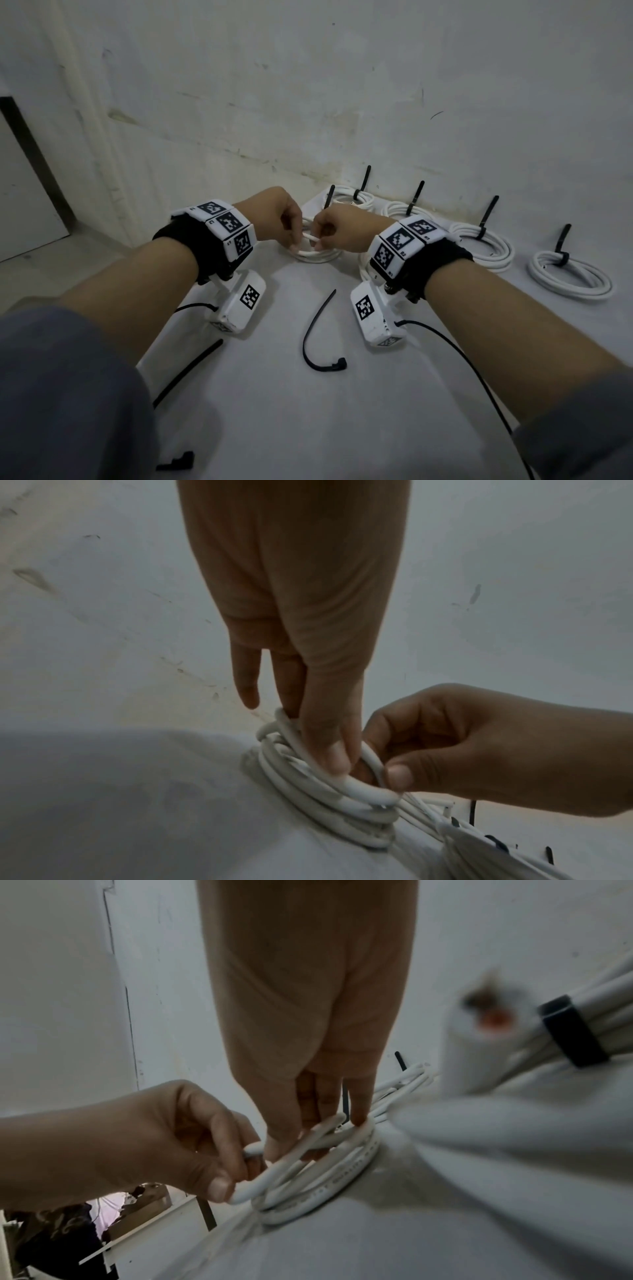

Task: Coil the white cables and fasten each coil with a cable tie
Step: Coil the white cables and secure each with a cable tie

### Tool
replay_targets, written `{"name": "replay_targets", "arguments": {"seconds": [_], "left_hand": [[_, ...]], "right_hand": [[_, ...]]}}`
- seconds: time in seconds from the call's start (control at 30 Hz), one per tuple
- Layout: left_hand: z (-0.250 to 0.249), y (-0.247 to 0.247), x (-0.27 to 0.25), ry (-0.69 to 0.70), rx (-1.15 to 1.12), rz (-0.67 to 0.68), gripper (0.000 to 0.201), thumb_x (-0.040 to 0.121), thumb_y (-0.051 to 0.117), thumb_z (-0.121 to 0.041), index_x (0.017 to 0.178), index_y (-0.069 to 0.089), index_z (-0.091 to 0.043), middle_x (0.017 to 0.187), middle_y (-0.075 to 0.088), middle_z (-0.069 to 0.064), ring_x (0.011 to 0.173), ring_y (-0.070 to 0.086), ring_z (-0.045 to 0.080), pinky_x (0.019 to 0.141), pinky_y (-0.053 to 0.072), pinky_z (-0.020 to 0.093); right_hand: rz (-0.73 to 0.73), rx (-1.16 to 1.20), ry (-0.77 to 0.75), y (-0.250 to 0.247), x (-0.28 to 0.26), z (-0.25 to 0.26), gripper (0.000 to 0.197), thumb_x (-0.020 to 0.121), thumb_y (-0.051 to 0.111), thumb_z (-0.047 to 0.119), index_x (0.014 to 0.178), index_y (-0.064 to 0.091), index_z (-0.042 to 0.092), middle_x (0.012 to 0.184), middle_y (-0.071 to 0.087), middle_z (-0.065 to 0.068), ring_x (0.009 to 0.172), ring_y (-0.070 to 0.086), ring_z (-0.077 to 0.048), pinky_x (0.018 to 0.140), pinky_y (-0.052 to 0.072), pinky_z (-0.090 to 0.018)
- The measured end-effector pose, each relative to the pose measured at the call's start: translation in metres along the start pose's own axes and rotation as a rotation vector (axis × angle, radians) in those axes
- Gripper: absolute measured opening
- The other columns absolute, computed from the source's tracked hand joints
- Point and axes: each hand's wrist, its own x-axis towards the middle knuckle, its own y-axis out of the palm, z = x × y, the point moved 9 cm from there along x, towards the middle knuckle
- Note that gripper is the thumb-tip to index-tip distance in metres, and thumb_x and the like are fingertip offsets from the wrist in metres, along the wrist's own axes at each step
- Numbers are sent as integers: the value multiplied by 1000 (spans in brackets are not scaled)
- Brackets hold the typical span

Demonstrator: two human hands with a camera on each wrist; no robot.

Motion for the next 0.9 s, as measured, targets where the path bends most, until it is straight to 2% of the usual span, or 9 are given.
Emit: {"name": "replay_targets", "arguments": {"seconds": [0.07, 0.13, 0.23, 0.33, 0.47, 0.57, 0.67, 0.77, 0.9], "left_hand": [[-3, 0, 3, 31, -7, -26, 37, 62, 75, 14, 62, 52, -16, 63, 59, 8, 59, 53, 17, 60, 44, 24], [-4, 1, 5, 50, 19, -23, 40, 62, 75, 14, 69, 48, -16, 67, 59, 9, 62, 54, 22, 59, 45, 25], [-2, 0, 6, 45, 160, -14, 36, 59, 87, -6, 77, 59, -18, 81, 60, 4, 74, 55, 18, 68, 45, 25], [3, -5, 5, 42, 252, -42, 26, 59, 89, -18, 74, 67, -18, 99, 55, 0, 90, 50, 14, 67, 34, 14], [2, -4, 10, 52, 323, -23, 29, 62, 87, -17, 85, 72, -8, 114, 63, 1, 94, 49, 11, 69, 26, 19], [3, -1, 15, 39, 392, -3, 32, 62, 87, -19, 86, 69, -10, 113, 65, 4, 90, 48, 12, 70, 28, 22], [3, -2, 18, 22, 413, -14, 38, 60, 88, -20, 88, 65, -11, 110, 64, 8, 91, 52, 19, 76, 38, 26], [4, -3, 18, 5, 424, -16, 44, 61, 88, -23, 96, 66, -8, 108, 63, 8, 95, 55, 22, 78, 41, 27], [4, -5, 12, 25, 338, -3, 36, 59, 89, -20, 85, 66, -10, 103, 68, 6, 99, 60, 20, 87, 46, 30]], "right_hand": [[-5, -9, -14, 2, 1, 2, 9, 82, 69, 11, 87, 62, 13, 68, 49, 11, 61, 43, -2, 51, 32, -6], [-12, 6, -21, 3, 1, 2, 12, 80, 71, 9, 84, 60, 13, 66, 47, 12, 59, 42, -1, 51, 33, -7], [-10, 27, -27, 3, 1, 2, 14, 77, 73, 6, 88, 64, 6, 78, 62, -1, 69, 52, -10, 62, 40, -16], [-16, 35, -44, 1, 0, 3, 15, 76, 73, 4, 88, 64, 3, 94, 69, -13, 81, 58, -19, 75, 46, -29], [-21, 66, -51, -2, -2, 4, 16, 73, 76, 3, 85, 65, 7, 83, 65, -8, 79, 58, -21, 74, 46, -29], [-23, 80, -25, -4, -3, 0, 19, 70, 78, 3, 86, 67, 7, 80, 64, -3, 75, 58, -14, 73, 48, -28], [-43, 58, -35, -5, -1, 2, 26, 69, 78, 1, 71, 58, 18, 71, 62, 6, 66, 57, -8, 67, 46, -24], [-62, 47, -48, -8, 1, 3, 38, 69, 76, 0, 65, 49, 25, 74, 63, 3, 73, 61, -16, 69, 48, -26], [-41, 69, -26, -6, -3, -5, 9, 74, 79, 17, 78, 71, 17, 80, 65, -4, 78, 58, -20, 77, 47, -35]]}}
